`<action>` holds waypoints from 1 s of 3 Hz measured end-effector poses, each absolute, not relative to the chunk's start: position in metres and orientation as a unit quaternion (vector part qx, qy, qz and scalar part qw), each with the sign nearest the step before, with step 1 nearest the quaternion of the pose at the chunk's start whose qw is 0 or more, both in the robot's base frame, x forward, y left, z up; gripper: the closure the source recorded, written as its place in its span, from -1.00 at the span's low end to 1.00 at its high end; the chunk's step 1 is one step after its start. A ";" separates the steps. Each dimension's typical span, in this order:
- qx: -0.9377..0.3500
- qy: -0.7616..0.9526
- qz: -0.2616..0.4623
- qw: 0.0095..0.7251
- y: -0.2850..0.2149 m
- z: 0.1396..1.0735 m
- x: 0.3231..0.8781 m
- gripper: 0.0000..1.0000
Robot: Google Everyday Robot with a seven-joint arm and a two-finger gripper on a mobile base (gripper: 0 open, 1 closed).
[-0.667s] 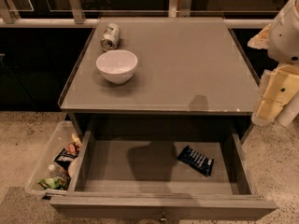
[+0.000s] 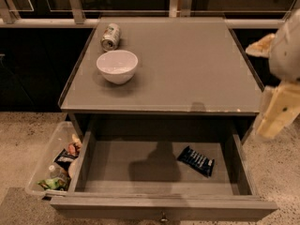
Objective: Pick rxbar blueberry from top drawer and place on counter
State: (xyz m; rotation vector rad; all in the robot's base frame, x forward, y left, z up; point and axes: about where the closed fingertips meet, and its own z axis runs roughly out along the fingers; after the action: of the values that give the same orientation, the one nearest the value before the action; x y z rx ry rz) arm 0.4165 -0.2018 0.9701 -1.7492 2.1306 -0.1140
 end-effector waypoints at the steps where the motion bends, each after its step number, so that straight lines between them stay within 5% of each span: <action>1: -0.630 0.744 -0.007 0.223 -0.197 0.916 0.394 -1.00; 3: -0.578 0.784 0.107 0.197 -0.198 0.699 0.373 -1.00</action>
Offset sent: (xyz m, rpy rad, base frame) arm -0.0981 0.0008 -0.3854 0.2983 0.3408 -0.0534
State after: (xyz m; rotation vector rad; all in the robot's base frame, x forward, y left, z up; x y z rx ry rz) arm 0.3730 -0.1977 0.6985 -1.6185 2.1961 0.2987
